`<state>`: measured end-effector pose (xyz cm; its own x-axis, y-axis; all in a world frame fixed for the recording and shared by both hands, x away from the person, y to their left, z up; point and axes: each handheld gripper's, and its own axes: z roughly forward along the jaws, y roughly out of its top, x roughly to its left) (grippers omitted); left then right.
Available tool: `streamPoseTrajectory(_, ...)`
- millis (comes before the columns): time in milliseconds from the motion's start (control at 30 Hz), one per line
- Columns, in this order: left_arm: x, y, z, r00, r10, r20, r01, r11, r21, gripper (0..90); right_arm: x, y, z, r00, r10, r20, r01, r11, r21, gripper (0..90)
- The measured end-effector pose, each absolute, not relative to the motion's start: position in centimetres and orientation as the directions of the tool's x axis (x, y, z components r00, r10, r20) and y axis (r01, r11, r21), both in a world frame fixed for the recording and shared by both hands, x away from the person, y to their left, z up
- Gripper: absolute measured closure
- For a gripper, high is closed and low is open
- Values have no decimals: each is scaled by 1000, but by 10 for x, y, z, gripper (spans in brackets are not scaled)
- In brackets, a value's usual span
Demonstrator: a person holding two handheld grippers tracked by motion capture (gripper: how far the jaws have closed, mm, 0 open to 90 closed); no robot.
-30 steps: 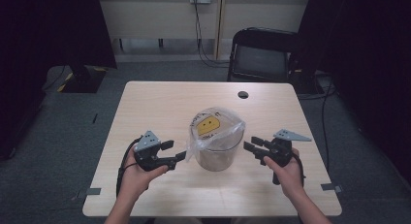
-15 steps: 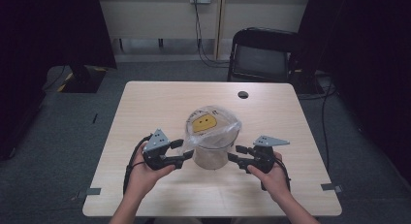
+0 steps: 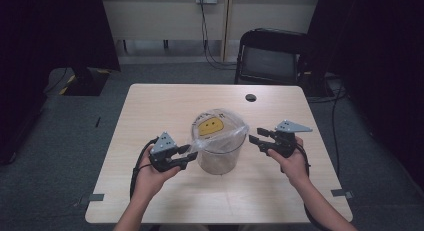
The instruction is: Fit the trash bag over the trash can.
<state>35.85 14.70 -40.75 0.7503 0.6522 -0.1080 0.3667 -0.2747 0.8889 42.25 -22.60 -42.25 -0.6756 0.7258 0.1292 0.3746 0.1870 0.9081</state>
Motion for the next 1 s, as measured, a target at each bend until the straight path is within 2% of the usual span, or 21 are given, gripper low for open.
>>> streamPoseTrajectory(33, 358, 146, -408, 749, 653, -109, 366, -272, 890, 625, 424, -222, -423, -679, 724, 125, 372, 192, 908, 514)
streamPoseTrajectory(167, 358, 147, -408, 749, 652, -120, 368, -258, 893, 711, 428, -209, -426, -711, 695, 106, 351, 220, 910, 759)
streamPoseTrajectory(200, 357, 148, -407, 751, 650, -119, 367, -259, 893, 765, 428, -209, -426, -721, 683, 120, 350, 209, 913, 854)
streamPoseTrajectory(233, 356, 148, -406, 749, 649, -132, 369, -243, 897, 817, 427, -209, -427, -731, 669, 138, 354, 198, 914, 897)
streamPoseTrajectory(300, 354, 148, -404, 755, 641, -134, 366, -242, 899, 878, 424, -209, -427, -738, 659, 145, 357, 198, 913, 900)
streamPoseTrajectory(400, 352, 146, -404, 765, 631, -130, 359, -250, 899, 892, 417, -212, -427, -752, 641, 155, 372, 218, 902, 900)
streamPoseTrajectory(533, 350, 143, -408, 774, 624, -108, 350, -280, 894, 897, 411, -216, -430, -756, 640, 139, 369, 240, 898, 900)
streamPoseTrajectory(800, 345, 141, -406, 780, 621, -75, 295, -259, 920, 865, 412, -211, -443, -743, 655, 134, 381, 250, 890, 900)
streamPoseTrajectory(1000, 346, 139, -418, 789, 608, -84, 333, -308, 891, 898, 408, -211, -437, -733, 669, 124, 368, 236, 899, 900)
